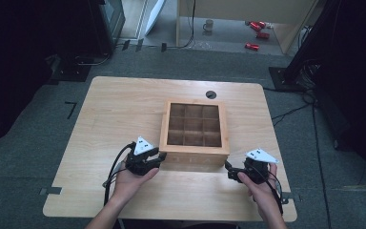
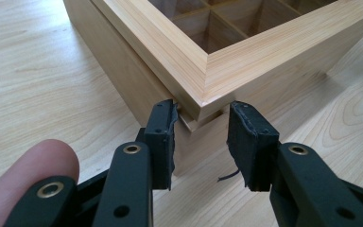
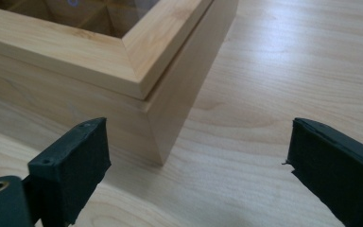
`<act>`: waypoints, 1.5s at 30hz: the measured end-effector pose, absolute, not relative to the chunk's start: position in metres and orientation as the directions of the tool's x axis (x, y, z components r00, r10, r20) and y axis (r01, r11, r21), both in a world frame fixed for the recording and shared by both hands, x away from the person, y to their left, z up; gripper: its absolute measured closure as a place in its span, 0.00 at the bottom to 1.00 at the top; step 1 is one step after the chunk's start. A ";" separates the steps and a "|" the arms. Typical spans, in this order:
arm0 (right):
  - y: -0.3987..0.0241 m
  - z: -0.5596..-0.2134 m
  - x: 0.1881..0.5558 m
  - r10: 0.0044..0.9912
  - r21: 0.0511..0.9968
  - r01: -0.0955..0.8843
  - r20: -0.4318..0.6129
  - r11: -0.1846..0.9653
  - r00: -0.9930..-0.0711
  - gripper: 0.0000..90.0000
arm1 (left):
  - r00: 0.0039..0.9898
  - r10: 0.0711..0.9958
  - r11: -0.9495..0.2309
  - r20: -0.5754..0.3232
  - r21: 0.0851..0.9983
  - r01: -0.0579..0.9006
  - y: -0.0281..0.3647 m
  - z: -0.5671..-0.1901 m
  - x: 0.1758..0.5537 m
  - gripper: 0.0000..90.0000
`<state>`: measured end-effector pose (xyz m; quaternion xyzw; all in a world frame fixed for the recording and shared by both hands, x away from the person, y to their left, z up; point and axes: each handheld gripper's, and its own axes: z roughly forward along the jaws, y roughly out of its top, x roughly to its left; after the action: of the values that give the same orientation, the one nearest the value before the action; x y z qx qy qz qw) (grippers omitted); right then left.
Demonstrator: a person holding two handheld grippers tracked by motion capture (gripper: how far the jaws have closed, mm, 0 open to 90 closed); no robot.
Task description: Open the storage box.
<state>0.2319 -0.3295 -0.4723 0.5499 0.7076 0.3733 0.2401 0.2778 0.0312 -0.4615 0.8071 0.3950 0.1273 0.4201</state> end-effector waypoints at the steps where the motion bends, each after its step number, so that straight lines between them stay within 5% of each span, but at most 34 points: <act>1: -0.328 -0.472 0.233 0.957 0.796 0.594 0.074 0.114 -0.282 0.08 | 0.658 0.743 -0.338 -0.125 0.779 0.529 0.031 -0.461 0.278 0.69; 6: -0.325 -0.474 0.236 0.954 0.797 0.596 0.095 0.098 -0.285 0.08 | 0.662 0.740 -0.343 -0.122 0.778 0.526 0.031 -0.460 0.279 0.69; 15: -0.320 -0.476 0.240 0.953 0.820 0.569 0.127 0.055 -0.275 0.27 | 0.668 0.734 -0.343 -0.126 0.780 0.524 0.031 -0.458 0.279 0.69; 26: -0.314 -0.476 0.237 0.945 0.851 0.521 0.109 0.072 -0.307 0.38 | 0.666 0.732 -0.325 -0.147 0.784 0.530 0.033 -0.459 0.281 0.66; 36: -0.316 -0.473 0.238 0.940 0.860 0.505 0.109 0.074 -0.323 0.37 | 0.639 0.755 -0.320 -0.148 0.768 0.555 0.047 -0.470 0.280 0.42; 45: -0.317 -0.454 0.240 0.938 0.885 0.461 0.100 0.069 -0.333 0.37 | 0.579 0.811 -0.338 -0.085 0.739 0.582 0.074 -0.490 0.266 0.35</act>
<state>0.2401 -0.3172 -0.4539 0.5133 0.6814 0.4495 0.2649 0.2656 0.0745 -0.4895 0.8040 0.4332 0.1510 0.3784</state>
